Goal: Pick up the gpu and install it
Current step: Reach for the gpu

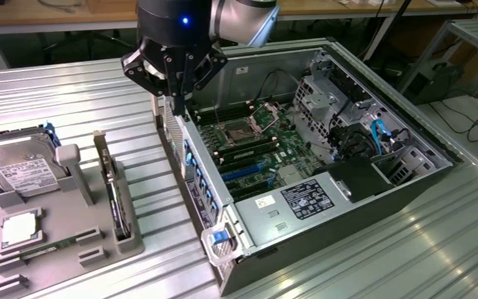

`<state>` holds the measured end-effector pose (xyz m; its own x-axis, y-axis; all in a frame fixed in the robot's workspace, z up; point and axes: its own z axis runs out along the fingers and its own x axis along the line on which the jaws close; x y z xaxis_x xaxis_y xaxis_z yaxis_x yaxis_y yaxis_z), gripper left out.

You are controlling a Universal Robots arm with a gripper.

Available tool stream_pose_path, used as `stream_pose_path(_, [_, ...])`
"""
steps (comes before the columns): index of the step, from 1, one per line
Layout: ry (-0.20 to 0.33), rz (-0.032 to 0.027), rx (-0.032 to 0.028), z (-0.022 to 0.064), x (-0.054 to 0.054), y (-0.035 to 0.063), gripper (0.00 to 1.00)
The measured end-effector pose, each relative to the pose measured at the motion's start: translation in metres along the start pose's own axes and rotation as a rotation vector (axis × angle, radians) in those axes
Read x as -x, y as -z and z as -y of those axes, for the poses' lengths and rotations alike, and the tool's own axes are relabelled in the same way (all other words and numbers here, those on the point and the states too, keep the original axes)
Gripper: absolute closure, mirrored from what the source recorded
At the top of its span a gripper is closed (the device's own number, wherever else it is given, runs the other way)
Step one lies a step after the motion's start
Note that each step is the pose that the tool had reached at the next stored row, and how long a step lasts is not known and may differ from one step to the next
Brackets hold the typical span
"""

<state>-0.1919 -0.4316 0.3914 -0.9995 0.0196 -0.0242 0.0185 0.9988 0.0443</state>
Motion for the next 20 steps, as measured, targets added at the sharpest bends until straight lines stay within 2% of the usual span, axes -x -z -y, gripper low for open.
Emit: stream_pose_path(20, [0.03,-0.0021,0.0008,0.0088,-0.009,-0.0011,0.89])
